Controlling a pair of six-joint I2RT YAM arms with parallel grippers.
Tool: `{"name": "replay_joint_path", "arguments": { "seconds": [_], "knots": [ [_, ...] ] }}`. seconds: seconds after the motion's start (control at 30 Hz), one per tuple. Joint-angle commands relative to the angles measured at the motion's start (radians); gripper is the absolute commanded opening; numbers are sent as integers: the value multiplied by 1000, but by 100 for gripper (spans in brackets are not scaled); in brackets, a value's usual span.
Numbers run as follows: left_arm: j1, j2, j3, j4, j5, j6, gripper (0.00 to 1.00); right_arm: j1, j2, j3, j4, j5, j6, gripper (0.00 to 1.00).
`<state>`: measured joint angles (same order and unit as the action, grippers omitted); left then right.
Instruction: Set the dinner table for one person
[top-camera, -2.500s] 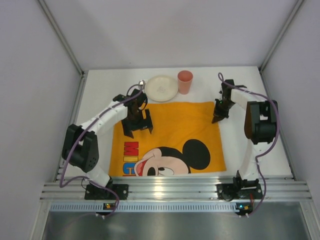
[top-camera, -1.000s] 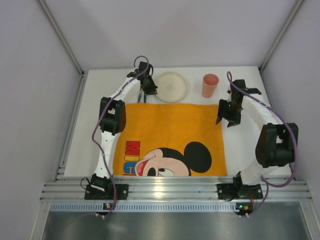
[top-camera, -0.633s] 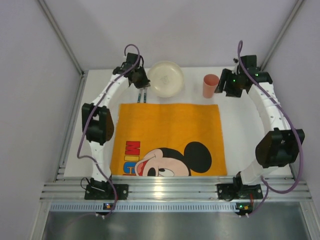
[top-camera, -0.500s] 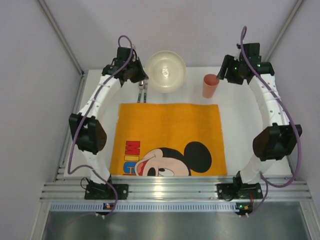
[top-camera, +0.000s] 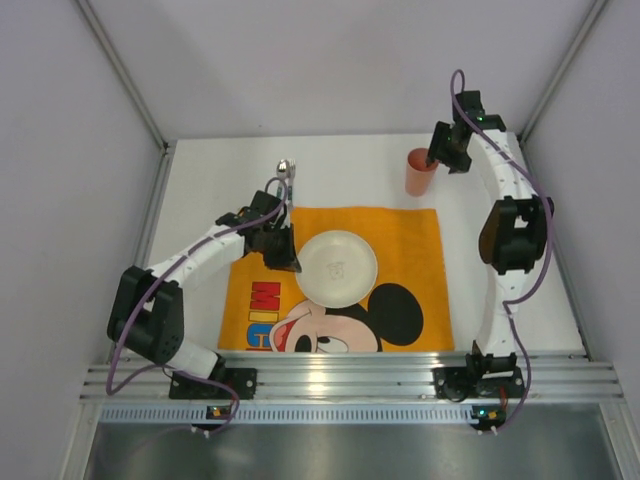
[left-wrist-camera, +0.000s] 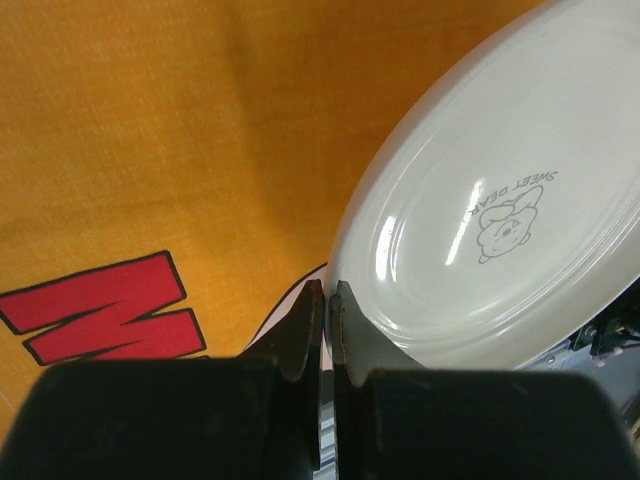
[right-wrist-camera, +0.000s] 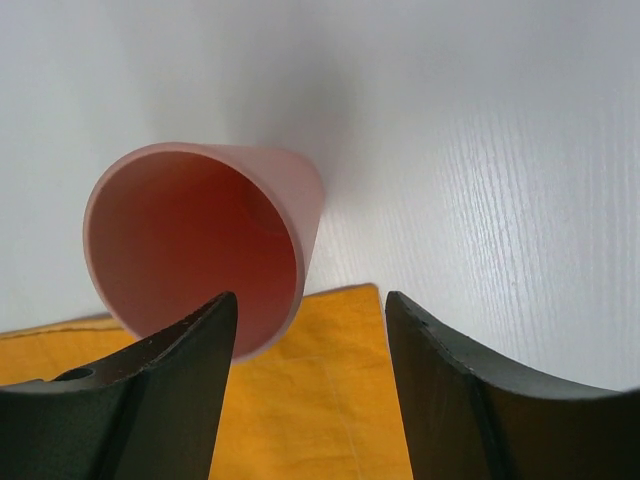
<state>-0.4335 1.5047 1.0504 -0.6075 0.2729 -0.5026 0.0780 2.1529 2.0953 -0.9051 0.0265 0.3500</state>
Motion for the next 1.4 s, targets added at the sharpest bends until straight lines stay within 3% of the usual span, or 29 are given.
{"name": "replay_joint_path", "arguments": {
  "seconds": [0.0, 0.2, 0.27, 0.3, 0.43, 0.53, 0.57, 0.97, 1.17, 1.37],
  "knots": [
    [-5, -75, -33, 109, 37, -21, 0, 11, 14, 91, 6, 46, 10, 61],
    [-11, -12, -39, 78, 17, 28, 0, 19, 67, 85, 20, 62, 24, 55],
    [-11, 14, -43, 62, 9, 39, 18, 26, 74, 74, 23, 67, 26, 49],
    [-11, 17, -49, 58, 5, 47, 49, 28, 81, 68, 23, 69, 26, 47],
    [-11, 11, -56, 34, -63, 53, 81, 37, 82, 46, 29, 82, 29, 27],
    [-11, -1, -47, 17, -78, 62, 85, 40, 78, 43, 32, 87, 30, 3],
    [-11, -3, -41, 14, -86, 62, 85, 42, 75, 43, 32, 92, 29, 0],
    [-10, 9, 71, 9, -138, 70, 86, 49, -180, -18, 11, 70, -20, 0],
    [12, 78, 181, -18, -204, 95, 87, 103, -410, -340, 15, 47, -17, 0],
    [85, 169, 327, -40, -202, 110, 86, 135, -478, -573, 28, 20, 12, 0]
  ]
}}
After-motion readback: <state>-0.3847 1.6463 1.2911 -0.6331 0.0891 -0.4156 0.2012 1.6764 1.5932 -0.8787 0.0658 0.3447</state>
